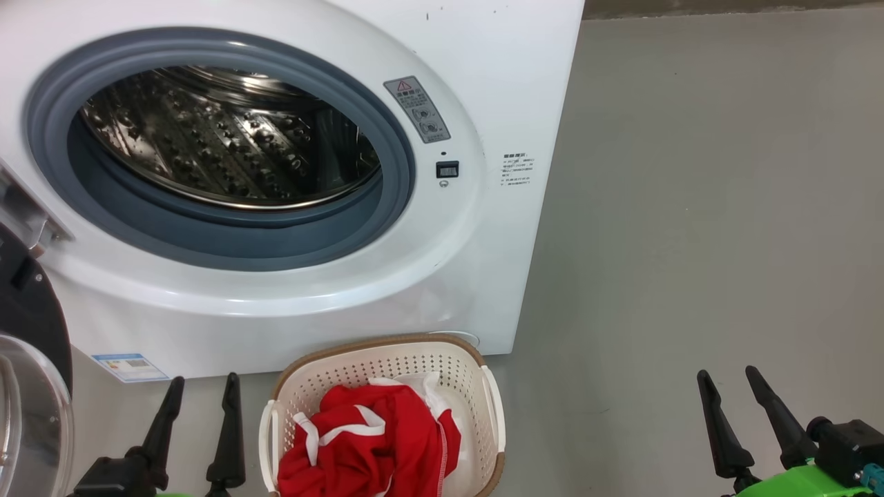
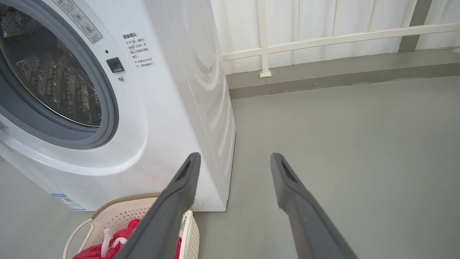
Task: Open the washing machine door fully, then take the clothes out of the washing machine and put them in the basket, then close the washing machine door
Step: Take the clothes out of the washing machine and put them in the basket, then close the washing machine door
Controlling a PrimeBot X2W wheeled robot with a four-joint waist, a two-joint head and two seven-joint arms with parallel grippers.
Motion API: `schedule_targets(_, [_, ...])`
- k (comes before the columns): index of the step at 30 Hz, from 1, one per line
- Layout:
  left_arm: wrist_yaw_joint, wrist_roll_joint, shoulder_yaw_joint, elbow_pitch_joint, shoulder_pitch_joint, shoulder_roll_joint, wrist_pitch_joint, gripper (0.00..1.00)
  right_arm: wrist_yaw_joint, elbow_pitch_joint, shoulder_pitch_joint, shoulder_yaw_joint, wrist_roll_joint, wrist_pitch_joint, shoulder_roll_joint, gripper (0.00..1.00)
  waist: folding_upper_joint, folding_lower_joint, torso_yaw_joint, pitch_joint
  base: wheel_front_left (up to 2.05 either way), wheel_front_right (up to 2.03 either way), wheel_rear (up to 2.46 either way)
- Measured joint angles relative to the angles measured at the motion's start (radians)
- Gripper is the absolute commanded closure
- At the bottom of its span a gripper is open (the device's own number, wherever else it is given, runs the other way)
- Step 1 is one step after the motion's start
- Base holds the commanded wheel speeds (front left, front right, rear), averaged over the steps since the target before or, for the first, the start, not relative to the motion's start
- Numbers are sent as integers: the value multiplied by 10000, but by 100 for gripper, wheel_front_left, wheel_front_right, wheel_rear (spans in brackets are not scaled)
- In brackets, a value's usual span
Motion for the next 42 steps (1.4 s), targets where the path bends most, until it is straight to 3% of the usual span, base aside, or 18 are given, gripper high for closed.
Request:
schedule_targets(28, [0, 2, 36, -84, 87, 6, 0, 0, 0, -8, 55, -115, -2, 0, 2, 0, 0, 0, 56, 95, -1, 1, 0])
schedule_targets(42, [0, 2, 29, -86, 86, 10, 0, 0, 0, -13, 50, -125, -2, 0, -4, 0, 0, 0, 121, 130, -86, 86, 0])
